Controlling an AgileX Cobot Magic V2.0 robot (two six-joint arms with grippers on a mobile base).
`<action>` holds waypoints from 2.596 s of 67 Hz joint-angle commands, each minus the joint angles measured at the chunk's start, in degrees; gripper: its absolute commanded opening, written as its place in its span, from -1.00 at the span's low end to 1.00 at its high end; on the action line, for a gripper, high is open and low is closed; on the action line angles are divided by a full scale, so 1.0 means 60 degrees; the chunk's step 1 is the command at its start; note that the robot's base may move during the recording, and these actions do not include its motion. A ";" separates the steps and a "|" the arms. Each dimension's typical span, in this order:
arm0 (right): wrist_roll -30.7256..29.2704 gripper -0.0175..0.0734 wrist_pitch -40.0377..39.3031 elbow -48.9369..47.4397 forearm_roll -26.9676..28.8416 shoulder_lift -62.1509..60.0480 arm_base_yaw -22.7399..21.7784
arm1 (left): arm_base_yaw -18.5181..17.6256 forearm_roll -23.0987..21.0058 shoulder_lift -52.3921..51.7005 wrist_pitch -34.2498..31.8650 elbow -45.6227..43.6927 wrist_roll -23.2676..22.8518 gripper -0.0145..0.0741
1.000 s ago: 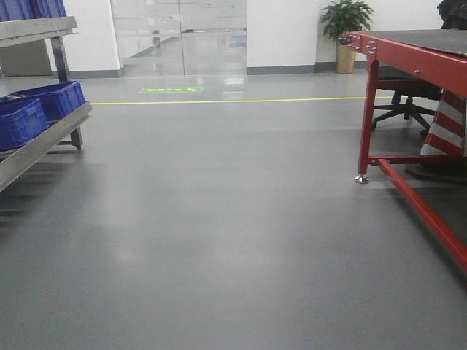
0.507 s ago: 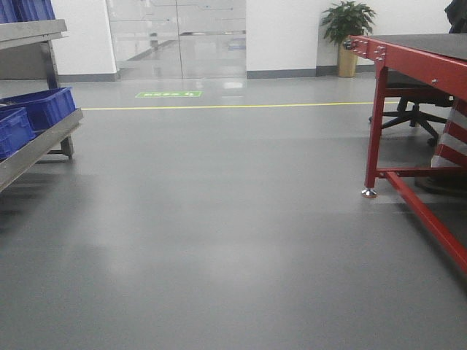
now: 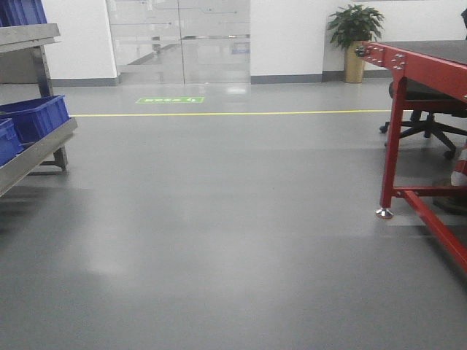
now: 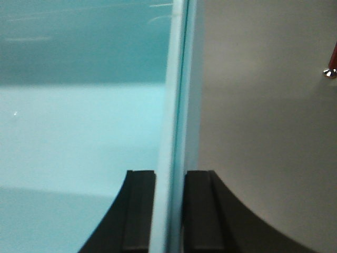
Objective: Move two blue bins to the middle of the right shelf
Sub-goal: 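Hold the bin with both grippers while driving across the aisle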
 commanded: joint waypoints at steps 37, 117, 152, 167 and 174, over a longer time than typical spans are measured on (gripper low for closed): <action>-0.0103 -0.97 -0.1149 -0.0185 0.1063 -0.0191 0.0169 | -0.0220 -0.1822 -0.0212 -0.2914 -0.0175 0.0205 -0.92; -0.0103 -0.97 -0.1171 -0.0185 0.1063 -0.0191 0.0169 | -0.0220 -0.1804 -0.0212 -0.3178 -0.0175 0.0205 -0.92; -0.0103 -0.97 -0.1171 -0.0185 0.1063 -0.0191 0.0169 | -0.0220 -0.1804 -0.0212 -0.3178 -0.0175 0.0205 -0.92; -0.0103 -0.97 -0.1171 -0.0185 0.1063 -0.0191 0.0169 | -0.0220 -0.1804 -0.0212 -0.3178 -0.0175 0.0205 -0.92; -0.0103 -0.97 -0.1171 -0.0185 0.1063 -0.0191 0.0169 | -0.0220 -0.1804 -0.0212 -0.3178 -0.0175 0.0205 -0.92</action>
